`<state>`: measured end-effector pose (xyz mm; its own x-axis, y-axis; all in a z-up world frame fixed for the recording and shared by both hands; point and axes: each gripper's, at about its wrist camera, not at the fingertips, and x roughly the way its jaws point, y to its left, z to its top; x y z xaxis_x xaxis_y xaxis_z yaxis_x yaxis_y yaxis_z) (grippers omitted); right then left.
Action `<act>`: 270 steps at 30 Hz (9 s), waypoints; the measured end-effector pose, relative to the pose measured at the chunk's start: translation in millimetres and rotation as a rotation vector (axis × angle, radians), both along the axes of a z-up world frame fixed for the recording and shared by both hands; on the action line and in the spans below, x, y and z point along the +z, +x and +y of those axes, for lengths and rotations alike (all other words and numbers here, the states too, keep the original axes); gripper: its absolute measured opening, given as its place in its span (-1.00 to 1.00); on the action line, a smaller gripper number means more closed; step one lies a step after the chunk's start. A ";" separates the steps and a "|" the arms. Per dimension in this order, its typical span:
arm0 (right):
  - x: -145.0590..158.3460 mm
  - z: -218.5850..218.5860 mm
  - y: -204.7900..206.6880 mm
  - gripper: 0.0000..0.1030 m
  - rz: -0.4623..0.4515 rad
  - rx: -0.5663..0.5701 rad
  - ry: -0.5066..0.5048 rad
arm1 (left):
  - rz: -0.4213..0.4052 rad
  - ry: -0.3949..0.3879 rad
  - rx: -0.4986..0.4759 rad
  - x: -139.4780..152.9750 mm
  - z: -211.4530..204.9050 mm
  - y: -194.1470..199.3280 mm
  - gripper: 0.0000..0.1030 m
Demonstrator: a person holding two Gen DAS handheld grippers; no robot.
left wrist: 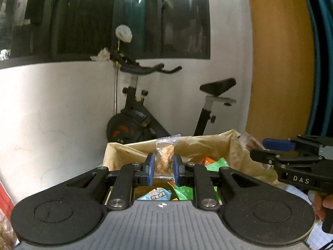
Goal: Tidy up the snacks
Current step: 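Carry the brown strip packet and clear packet over the box and open both tools, then move both open tools back down to the remaining snacks, then grasp the red candy packet with the right tool while the left tool grasps the yellow packet, then lift the red and yellow packets over the box and open both tools, then move both open tools back down to the cracker packet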
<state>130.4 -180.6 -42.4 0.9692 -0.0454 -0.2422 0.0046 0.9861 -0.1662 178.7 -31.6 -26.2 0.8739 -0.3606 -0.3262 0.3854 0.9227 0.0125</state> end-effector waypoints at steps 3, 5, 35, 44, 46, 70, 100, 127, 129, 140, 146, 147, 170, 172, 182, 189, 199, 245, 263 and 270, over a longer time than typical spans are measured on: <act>-4.8 -9.2 10.3 -0.12 0.027 -0.045 0.015 | 0.026 0.005 0.011 -5.6 -3.0 14.9 -0.51; -8.4 -12.7 10.9 0.11 0.032 -0.059 0.024 | 0.030 0.014 0.027 -9.5 -0.8 16.0 -0.07; -77.0 -5.3 -121.5 0.18 0.068 -0.008 0.166 | 0.194 -0.106 0.017 -72.1 64.7 -69.6 0.36; -129.2 7.1 -98.4 0.42 0.330 0.045 0.164 | 0.248 -0.059 0.040 -100.7 55.9 -68.3 0.36; -135.9 12.8 -92.3 0.43 0.362 0.063 0.158 | 0.257 -0.053 0.041 -105.2 55.4 -71.7 0.36; -181.1 27.7 -71.4 0.36 0.470 0.138 0.042 | 0.332 -0.022 0.028 -138.3 49.6 -80.3 0.34; -172.5 -1.1 -88.8 -0.36 0.348 0.062 0.177 | 0.516 0.145 -0.044 -211.3 -12.4 -44.5 0.32; -166.8 -0.9 -97.8 -0.06 0.297 0.073 0.184 | 0.375 -0.004 0.028 -180.7 11.6 -91.6 -0.74; -166.3 8.9 -99.4 0.03 0.304 0.124 0.134 | 0.374 -0.016 0.030 -179.6 14.6 -93.0 -0.74; -177.3 36.8 -77.4 0.34 0.429 0.188 -0.045 | 0.372 -0.076 0.053 -180.1 30.7 -98.8 -0.74; -173.3 37.8 -75.5 0.34 0.479 0.221 -0.173 | 0.376 -0.095 0.058 -181.7 33.5 -98.6 -0.74; -173.9 36.8 -74.0 0.34 0.490 0.231 -0.181 | 0.376 -0.097 0.056 -182.3 32.2 -98.6 -0.74; -155.9 7.8 -56.7 -0.60 0.429 0.138 0.036 | 0.362 -0.100 0.051 -177.4 31.4 -102.2 -0.74; -150.6 6.6 -63.1 -0.60 0.414 0.145 0.056 | 0.355 -0.096 0.046 -174.5 30.5 -103.7 -0.74; -130.1 21.8 -98.5 -0.60 0.386 0.225 0.120 | 0.315 -0.090 0.029 -156.8 32.6 -114.3 -0.74; -77.4 30.4 -103.4 -0.60 0.236 0.274 0.139 | 0.193 -0.117 0.014 -109.4 42.1 -113.0 -0.74; 12.9 24.9 -62.2 -0.60 0.043 0.266 0.148 | -0.031 -0.120 0.000 -16.6 41.2 -78.2 -0.74; 4.6 -5.1 -48.6 0.58 0.078 -0.022 0.178 | 0.080 -0.071 0.059 -9.5 56.3 -54.3 0.60; -53.2 23.0 -92.0 0.60 0.123 0.011 0.148 | 0.269 -0.083 0.073 -86.5 70.5 -86.1 0.59; -100.2 34.3 -99.4 0.60 0.275 0.039 0.193 | 0.369 -0.057 0.074 -122.4 74.6 -94.9 0.58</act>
